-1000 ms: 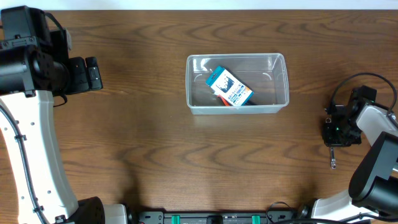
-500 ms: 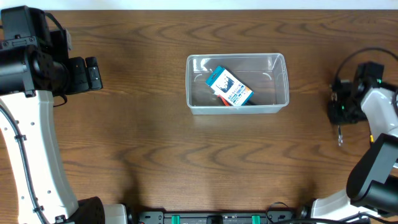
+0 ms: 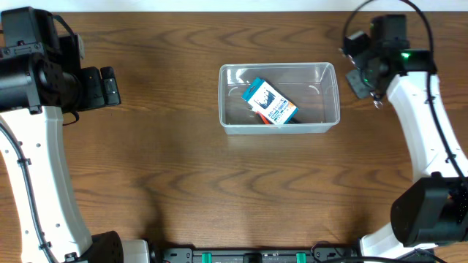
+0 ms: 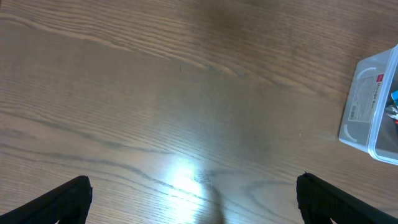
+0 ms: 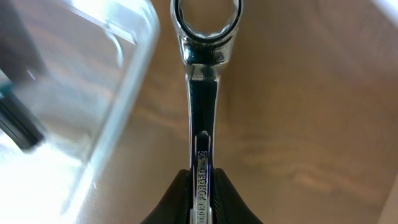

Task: Pack container
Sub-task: 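Lift the wrench and carry it left over the container, then lower the wrench into the container and open the right gripper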

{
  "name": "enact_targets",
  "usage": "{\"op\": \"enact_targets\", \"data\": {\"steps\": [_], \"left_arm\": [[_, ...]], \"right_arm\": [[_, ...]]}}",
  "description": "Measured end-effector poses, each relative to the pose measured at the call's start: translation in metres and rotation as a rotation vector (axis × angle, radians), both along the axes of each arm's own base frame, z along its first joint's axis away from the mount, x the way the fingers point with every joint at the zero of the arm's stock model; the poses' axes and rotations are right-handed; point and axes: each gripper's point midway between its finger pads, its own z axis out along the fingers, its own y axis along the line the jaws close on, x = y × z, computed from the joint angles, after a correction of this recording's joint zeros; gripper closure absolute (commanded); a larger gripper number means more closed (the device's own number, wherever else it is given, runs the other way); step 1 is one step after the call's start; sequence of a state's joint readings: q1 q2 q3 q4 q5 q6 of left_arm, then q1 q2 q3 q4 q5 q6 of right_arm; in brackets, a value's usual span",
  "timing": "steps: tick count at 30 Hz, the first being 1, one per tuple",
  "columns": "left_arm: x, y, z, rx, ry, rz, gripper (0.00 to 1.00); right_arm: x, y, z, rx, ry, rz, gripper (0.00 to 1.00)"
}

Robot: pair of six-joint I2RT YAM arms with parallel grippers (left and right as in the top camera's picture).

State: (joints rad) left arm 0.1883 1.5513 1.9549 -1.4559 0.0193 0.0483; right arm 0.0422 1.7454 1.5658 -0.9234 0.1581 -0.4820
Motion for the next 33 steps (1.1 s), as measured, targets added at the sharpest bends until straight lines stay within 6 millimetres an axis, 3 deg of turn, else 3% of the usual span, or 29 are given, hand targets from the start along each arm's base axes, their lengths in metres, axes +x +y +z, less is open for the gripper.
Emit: {"op": "enact_targets", "data": {"steps": [8,13,25,33], "left_arm": [[0.0,0.0,0.0,0.0,0.001,0.0,0.02],[0.0,0.0,0.0,0.0,0.0,0.0,0.02],[0.0,0.0,0.0,0.0,0.0,0.0,0.02],[0.0,0.0,0.0,0.0,0.0,0.0,0.02]], "right_arm": [[0.02,0.091,0.018,-0.012,-0.131,0.225,0.87],[0.021,0.13,0.019,-0.014,-0.158,0.332,0.86],[0.02,0.135,-0.068,-0.05,0.059,0.383,0.86],[0.012,0.14,-0.088,-0.027,0.125,0.407,0.82]]}}
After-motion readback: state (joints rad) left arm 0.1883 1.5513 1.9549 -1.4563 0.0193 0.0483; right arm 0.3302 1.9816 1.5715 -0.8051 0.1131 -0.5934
